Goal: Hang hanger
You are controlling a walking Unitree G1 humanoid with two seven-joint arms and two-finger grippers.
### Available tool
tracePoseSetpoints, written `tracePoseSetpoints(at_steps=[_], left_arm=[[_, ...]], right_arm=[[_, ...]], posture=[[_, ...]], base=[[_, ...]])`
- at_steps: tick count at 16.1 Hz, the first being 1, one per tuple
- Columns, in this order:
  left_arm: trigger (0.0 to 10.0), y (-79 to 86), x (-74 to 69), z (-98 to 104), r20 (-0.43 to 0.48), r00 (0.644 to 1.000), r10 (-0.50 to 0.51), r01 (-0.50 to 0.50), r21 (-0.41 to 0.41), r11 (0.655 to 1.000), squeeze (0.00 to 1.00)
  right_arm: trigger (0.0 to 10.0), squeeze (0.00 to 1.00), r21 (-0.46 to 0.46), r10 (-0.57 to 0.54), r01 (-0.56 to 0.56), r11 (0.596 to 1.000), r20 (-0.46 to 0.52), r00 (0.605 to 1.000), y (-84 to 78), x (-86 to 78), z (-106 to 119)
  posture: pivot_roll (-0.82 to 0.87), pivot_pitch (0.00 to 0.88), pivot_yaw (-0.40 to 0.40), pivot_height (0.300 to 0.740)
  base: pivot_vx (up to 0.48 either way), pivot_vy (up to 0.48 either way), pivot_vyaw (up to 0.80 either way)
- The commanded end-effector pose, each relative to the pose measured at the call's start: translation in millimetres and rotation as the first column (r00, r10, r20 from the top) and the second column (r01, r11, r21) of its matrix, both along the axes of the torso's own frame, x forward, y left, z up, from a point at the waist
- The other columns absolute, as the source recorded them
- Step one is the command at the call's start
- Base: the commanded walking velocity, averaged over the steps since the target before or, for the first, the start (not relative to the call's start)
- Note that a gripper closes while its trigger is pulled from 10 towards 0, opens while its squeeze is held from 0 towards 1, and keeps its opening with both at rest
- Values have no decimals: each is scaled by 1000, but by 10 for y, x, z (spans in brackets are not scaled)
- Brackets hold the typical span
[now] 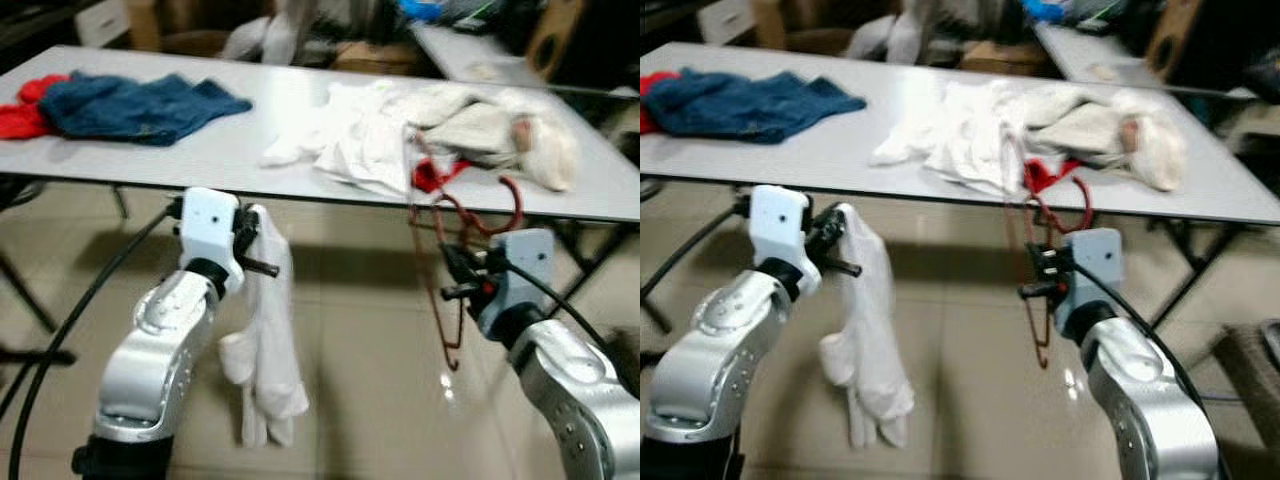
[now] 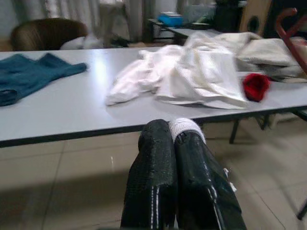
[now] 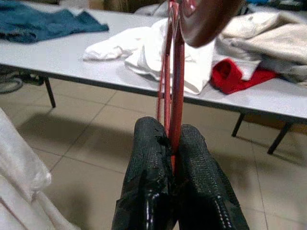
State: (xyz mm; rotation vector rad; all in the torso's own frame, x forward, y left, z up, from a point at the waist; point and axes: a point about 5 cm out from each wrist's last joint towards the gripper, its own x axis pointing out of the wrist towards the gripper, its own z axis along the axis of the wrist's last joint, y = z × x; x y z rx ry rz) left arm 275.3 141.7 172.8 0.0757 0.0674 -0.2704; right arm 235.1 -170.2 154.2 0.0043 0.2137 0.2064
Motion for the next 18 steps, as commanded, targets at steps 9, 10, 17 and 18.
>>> tracePoseSetpoints(at_steps=[9,10,17,18], left_arm=[[10000,1,13,124,53,998,-16,15,16,1000,0],[10000,-6,8,121,51,998,-22,21,19,1000,0],[10000,-40,6,127,54,997,-48,46,34,998,0],[10000,-39,7,127,54,997,-48,46,35,998,0]], right_arm=[[10000,0,1,22,-22,1000,43,999,39,35,61],[10000,0,2,17,-17,1000,40,999,33,29,53],[10000,0,19,16,-17,1000,39,999,37,14,47],[10000,0,20,15,-16,1000,40,999,35,15,49]], posture=[[40,0,-59,740],[39,0,-57,740],[39,0,-52,740],[39,0,-52,740]], base=[[277,0,0],[277,0,0],[281,0,-339],[281,0,-775]])
